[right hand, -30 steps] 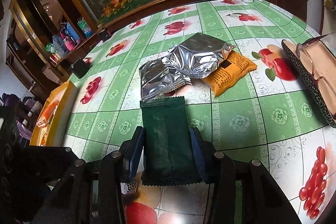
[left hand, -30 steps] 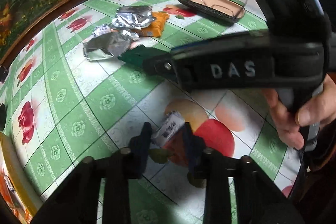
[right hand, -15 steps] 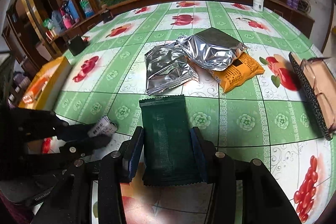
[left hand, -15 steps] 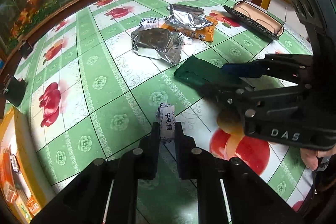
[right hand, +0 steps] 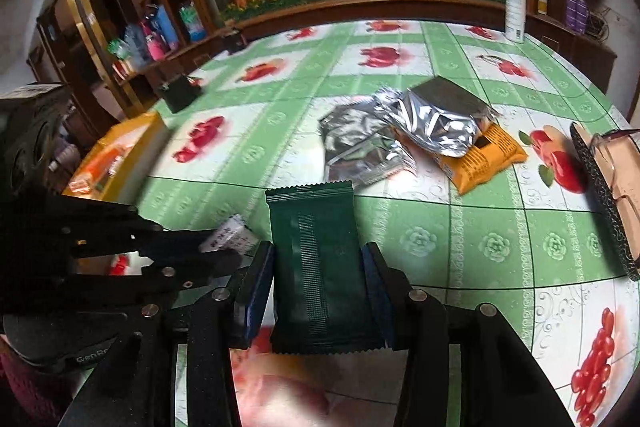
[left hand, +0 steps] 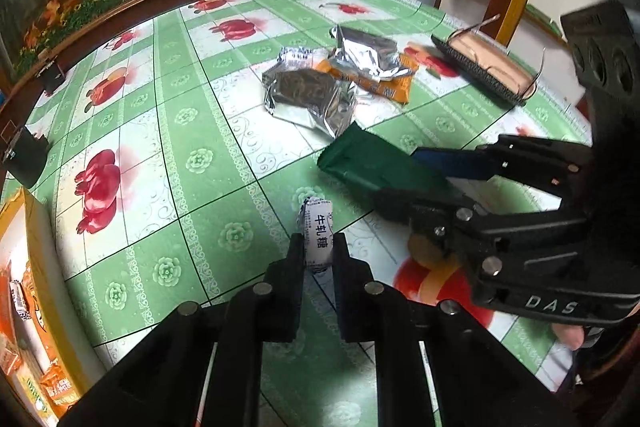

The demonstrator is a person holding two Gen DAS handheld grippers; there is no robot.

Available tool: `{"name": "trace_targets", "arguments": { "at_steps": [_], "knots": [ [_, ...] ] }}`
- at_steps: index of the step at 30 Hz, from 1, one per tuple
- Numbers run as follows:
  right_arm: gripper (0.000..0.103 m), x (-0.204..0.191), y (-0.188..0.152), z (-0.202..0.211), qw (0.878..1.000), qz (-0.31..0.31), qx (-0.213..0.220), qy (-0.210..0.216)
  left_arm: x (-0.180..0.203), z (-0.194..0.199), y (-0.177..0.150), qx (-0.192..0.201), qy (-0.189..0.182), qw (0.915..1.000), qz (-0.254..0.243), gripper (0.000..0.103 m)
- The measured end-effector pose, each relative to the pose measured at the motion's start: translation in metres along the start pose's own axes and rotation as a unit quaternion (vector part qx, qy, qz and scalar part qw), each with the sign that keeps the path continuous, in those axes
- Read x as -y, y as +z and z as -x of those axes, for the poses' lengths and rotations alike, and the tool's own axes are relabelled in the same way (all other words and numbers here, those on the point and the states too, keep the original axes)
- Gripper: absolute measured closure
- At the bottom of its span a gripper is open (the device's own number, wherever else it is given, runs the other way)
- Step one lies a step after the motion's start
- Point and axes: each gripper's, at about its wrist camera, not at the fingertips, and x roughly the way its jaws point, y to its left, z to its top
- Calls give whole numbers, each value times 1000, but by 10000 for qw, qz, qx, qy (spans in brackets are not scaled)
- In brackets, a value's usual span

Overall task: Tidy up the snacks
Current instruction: 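Carry the candy in left tool while right carries the green bag over the tray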

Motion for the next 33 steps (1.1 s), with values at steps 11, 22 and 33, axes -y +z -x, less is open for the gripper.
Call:
{"name": "trace_targets", "arguments": {
  "at_steps": [11,22,33],
  "knots": [
    [54,-7,4,0,9995,-186,58,265,-21,21,5,323,-57,9988,362,91],
    [54,-59,16,-7,9959,-136,162,884,-86,56,3,738,115,9903,1168,91],
    [54,-139,18,-15,9868,331,68,1586,-182,89,-25,1023,847,9616,2401,90]
  ]
}}
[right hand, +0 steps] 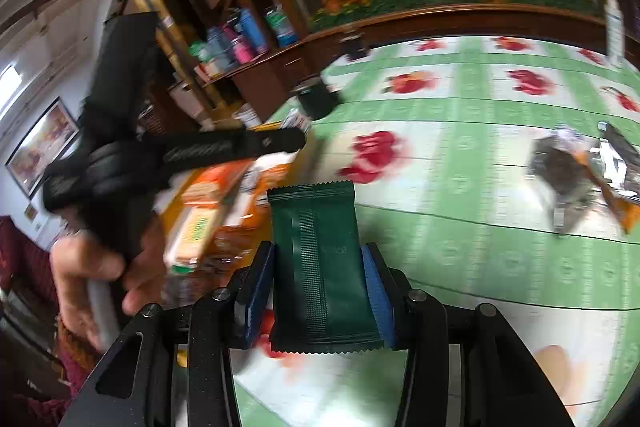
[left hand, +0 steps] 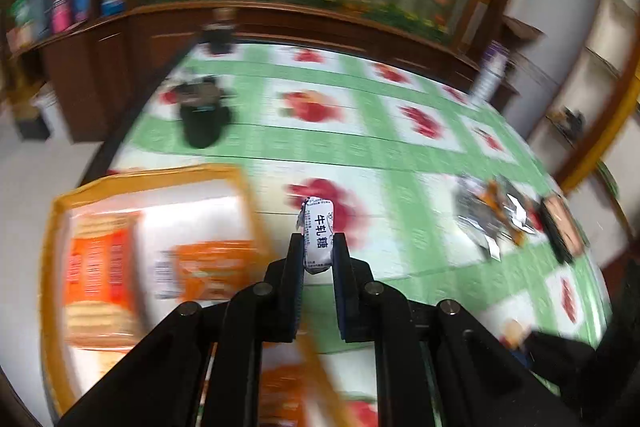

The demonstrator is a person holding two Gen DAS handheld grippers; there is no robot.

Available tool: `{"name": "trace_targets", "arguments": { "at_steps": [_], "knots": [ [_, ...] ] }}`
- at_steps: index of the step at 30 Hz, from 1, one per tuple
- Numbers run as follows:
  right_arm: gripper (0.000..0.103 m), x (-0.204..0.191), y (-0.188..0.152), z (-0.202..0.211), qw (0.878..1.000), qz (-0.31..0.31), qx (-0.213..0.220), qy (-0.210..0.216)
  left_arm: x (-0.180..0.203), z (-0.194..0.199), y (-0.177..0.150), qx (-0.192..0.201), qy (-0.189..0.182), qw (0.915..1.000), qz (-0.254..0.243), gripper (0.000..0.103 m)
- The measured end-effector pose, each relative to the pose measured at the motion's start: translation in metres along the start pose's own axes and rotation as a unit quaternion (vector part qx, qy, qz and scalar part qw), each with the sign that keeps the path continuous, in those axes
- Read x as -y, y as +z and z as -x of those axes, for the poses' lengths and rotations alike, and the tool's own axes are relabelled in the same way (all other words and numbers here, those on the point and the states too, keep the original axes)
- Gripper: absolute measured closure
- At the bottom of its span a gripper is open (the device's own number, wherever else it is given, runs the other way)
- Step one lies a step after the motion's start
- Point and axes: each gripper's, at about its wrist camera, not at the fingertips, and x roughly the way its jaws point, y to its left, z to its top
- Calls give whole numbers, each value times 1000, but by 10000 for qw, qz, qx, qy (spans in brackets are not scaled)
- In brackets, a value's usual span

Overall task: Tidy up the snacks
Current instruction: 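Carry the candy in left tool while right carries the green bag over the tray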

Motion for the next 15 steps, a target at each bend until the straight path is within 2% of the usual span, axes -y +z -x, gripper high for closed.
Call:
{"name": "trace_targets", "arguments": {
  "at_steps": [5,12,15],
  "knots": [
    [54,-41,-5,-19,9989,379,-164,241,-42,-4,2,-50,636,9968,486,90],
    [54,-74,-12,-48,9966,595,-406,410,-59,-10,0,-133,1441,9881,516,90],
    [54,-79,-16,-59,9959,625,-498,416,-61,-11,-2,-183,1551,9866,472,90]
  ]
}}
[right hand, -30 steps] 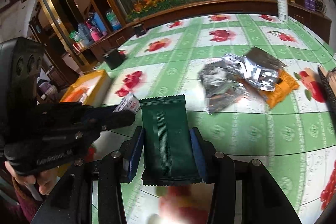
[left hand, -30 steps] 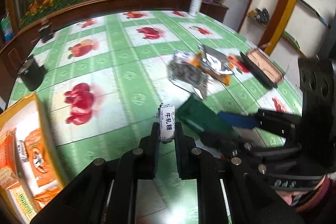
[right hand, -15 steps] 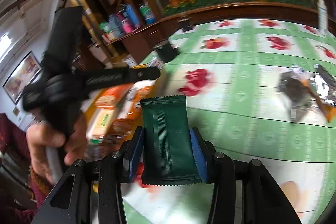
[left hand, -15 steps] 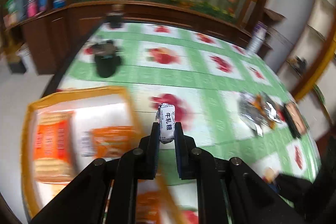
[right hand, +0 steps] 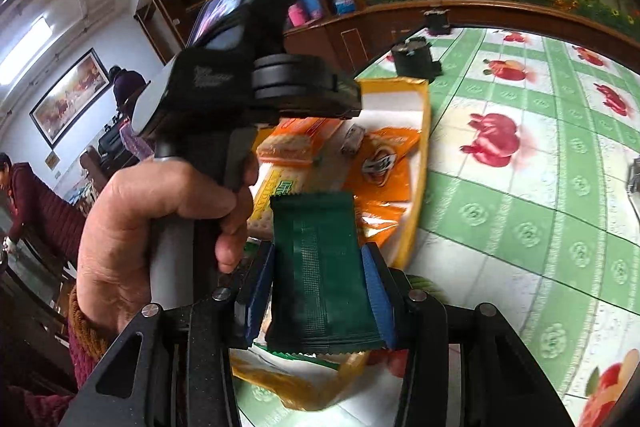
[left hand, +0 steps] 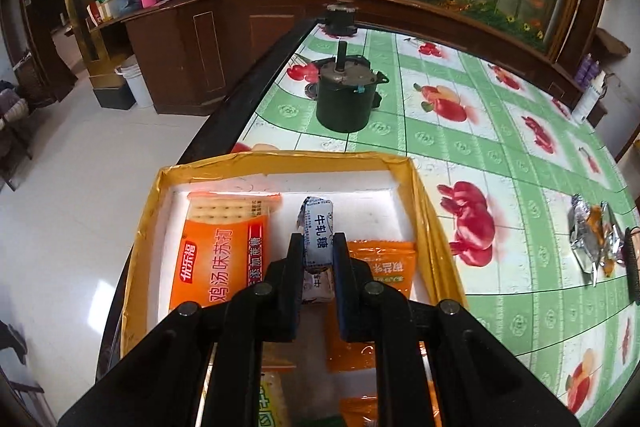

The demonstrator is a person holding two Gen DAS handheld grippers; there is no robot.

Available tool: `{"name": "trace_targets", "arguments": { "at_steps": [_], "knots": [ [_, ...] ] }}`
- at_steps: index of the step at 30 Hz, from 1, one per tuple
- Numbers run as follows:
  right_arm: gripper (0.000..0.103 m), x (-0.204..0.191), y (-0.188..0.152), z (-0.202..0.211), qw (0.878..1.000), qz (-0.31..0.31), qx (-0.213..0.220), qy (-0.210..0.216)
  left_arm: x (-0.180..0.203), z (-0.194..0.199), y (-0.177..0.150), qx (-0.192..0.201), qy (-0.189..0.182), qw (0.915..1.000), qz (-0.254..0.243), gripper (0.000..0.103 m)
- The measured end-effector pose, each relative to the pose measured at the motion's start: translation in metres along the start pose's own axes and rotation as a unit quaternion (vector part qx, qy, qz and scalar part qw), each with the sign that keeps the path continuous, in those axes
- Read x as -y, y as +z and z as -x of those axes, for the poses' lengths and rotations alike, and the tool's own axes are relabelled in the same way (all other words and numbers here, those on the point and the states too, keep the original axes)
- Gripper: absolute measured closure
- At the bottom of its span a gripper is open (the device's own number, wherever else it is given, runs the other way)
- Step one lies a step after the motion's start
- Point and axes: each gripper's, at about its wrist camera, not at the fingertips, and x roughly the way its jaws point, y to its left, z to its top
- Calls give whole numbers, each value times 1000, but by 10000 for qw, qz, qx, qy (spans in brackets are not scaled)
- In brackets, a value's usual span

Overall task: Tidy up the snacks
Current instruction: 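Carry the candy in left tool while right carries the green bag over the tray, then open both tools to release the candy and green bag into the tray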

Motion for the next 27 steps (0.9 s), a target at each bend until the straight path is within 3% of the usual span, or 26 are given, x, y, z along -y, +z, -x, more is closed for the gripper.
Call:
{"name": "trace_targets", "arguments": {
  "at_steps": [5,11,23,25,27],
  "knots": [
    [54,-6,-4,-11,10000,56,-67,40,-1,-3,-2,-17,379,9993,-72,90],
    [54,-11,-6,-14,9998,194,8,-39,-3,-4,-3,-8,566,9984,-71,90],
    [52,-16,-6,-11,9988,424,115,-215,-9,0,-1,75,709,9974,29,90],
    [50,-16,-6,-10,9986,457,116,-227,-10,1,-1,88,701,9975,74,85],
    [49,-16,-6,-9,9983,497,145,-251,-11,3,0,116,732,9972,108,60]
  ]
}}
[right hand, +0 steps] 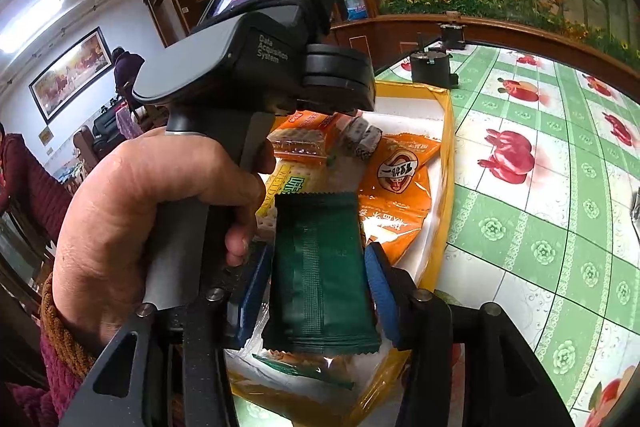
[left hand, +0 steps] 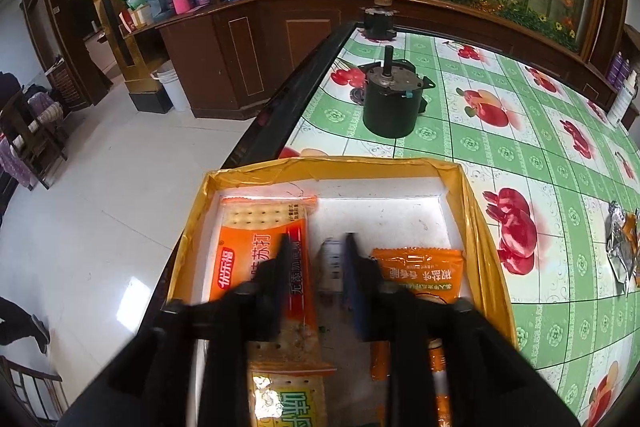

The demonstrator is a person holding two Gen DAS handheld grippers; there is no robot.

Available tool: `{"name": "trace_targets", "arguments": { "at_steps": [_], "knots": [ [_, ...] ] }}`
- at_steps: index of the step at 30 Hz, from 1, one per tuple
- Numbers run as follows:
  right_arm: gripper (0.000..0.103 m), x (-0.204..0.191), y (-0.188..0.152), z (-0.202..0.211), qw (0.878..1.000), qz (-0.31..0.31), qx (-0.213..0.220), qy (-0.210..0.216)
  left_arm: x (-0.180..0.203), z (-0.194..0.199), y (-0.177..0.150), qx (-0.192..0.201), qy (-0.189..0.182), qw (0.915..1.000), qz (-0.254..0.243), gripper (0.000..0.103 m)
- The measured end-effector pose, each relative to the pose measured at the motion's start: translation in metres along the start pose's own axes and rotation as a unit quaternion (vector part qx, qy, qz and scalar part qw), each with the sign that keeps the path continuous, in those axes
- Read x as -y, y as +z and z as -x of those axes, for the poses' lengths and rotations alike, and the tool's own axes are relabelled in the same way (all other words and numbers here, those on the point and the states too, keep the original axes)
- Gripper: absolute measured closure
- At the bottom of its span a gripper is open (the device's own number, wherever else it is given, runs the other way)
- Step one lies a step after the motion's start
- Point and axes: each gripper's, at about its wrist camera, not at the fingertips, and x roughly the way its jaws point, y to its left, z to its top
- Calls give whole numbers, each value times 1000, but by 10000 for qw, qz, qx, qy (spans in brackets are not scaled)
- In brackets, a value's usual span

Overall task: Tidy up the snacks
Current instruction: 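Open both tools to release the candy and green bag into the tray, then grasp a silver foil bag with right tool while left moves back to the table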

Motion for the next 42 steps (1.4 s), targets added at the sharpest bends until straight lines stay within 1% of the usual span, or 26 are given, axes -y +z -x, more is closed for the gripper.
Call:
{"name": "trace_targets", "arguments": {
  "at_steps": [1,4,7,10,12,15,18,19,21,22,23,24,25,26,27,28,29,30,31,34,36,37,38,40,41,42],
  "knots": [
    [49,0,0,1,10000,28,24,-26,-1,2,0,57,17,10000,25,53],
    [48,2,1,1,10000,22,41,-30,-3,6,1,140,-82,9998,98,53],
    [48,5,2,5,10000,-15,90,-9,-3,7,2,160,-80,9997,145,53],
    [48,10,4,13,9997,-83,239,78,-5,8,3,184,-178,9994,219,53],
    [48,16,6,21,9992,-124,377,36,-6,10,3,233,-224,9991,269,53],
    [46,34,12,33,9979,-378,525,14,-5,13,3,295,-259,9988,278,53],
    [46,69,18,50,9938,-861,693,-130,-1,16,4,361,-308,9986,221,53],
    [46,87,20,59,9908,-1075,782,-248,0,17,4,381,-333,9985,207,53],
    [46,120,22,75,9830,-1470,900,-628,2,17,4,388,-356,9984,193,53],
    [45,142,21,86,9756,-1747,977,-902,3,17,4,387,-355,9984,185,53],
    [40,158,20,95,9688,-1969,1029,-1097,4,18,4,389,-360,9984,174,53],
    [36,187,16,109,9528,-2419,1081,-1482,5,18,4,393,-368,9984,159,53],
    [27,208,12,119,9391,-2748,1075,-1760,5,19,3,402,-382,9984,143,53],
    [25,228,8,126,9247,-3071,1028,-2000,7,20,3,414,-404,9982,125,53],
    [25,244,5,132,9122,-3335,993,-2165,7,20,3,419,-420,9982,116,53],
    [25,264,1,139,8969,-3637,981,-2317,8,20,3,420,-447,9981,90,53],
    [25,277,-1,143,8852,-3831,942,-2466,9,21,3,419,-457,9981,70,53],
    [25,287,-2,145,8765,-3921,875,-2651,10,21,2,420,-459,9980,62,53],
    [25,295,0,145,8732,-3936,835,-2751,10,21,2,422,-467,9980,56,53],
    [24,312,7,139,8703,-3994,602,-2817,11,22,2,435,-507,9978,52,53],
    [23,318,14,130,8672,-3909,358,-3063,12,23,2,444,-528,9976,51,53],
    [23,321,15,125,8638,-3867,230,-3221,13,23,1,449,-532,9976,40,53],
    [23,326,15,122,8631,-3855,189,-3257,14,24,1,456,-530,9976,32,53],
    [24,330,11,118,8652,-3801,114,-3269,17,25,1,480,-543,9974,-20,53],
    [29,328,11,119,8670,-3665,168,-3372,18,26,0,497,-550,9972,-40,53],
    [32,326,10,118,8716,-3534,169,-3393,19,27,0,520,-566,9970,-62,53]
  ]
}}
